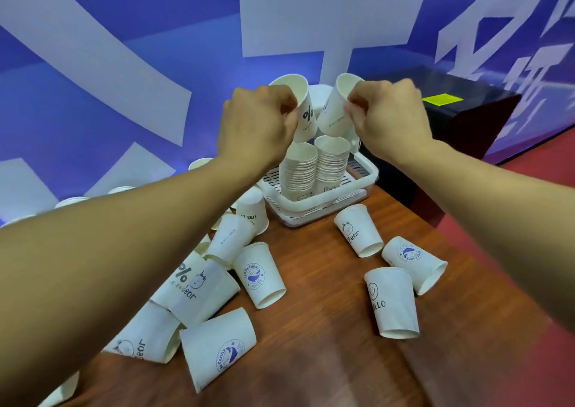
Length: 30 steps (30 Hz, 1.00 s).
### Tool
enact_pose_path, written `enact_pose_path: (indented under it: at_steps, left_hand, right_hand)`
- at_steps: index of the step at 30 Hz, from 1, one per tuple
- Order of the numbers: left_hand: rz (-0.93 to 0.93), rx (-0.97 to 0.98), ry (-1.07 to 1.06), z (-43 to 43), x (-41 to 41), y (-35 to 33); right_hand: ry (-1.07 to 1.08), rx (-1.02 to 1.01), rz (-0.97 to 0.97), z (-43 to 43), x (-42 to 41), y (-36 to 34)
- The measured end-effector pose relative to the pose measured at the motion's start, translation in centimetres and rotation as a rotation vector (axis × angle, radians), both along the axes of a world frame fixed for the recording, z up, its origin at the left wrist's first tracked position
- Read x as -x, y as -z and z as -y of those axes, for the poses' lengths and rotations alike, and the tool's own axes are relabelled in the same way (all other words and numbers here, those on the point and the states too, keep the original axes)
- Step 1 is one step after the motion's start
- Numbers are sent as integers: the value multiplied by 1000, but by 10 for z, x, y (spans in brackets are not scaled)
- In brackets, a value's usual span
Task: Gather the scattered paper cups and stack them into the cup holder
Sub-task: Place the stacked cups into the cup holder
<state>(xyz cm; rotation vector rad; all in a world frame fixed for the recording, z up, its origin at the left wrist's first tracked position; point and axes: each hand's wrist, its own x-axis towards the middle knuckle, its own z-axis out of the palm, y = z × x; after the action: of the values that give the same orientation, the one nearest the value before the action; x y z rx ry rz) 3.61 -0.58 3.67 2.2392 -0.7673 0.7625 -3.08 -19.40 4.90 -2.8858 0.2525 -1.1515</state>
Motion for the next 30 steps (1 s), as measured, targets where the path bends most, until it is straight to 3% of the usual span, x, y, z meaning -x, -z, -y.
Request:
enact_pose_path:
  at_steps: [5, 22, 30]
  left_hand:
    - [69, -149, -1, 6, -9, 13]
    - [63, -383, 9, 17, -29, 46]
    - [1, -402, -1, 16, -28, 59]
  right_hand:
    - [6, 70, -71, 5, -16, 17]
    - [8, 76, -287, 7, -33, 49]
    - [-12, 47, -349, 5, -33, 61]
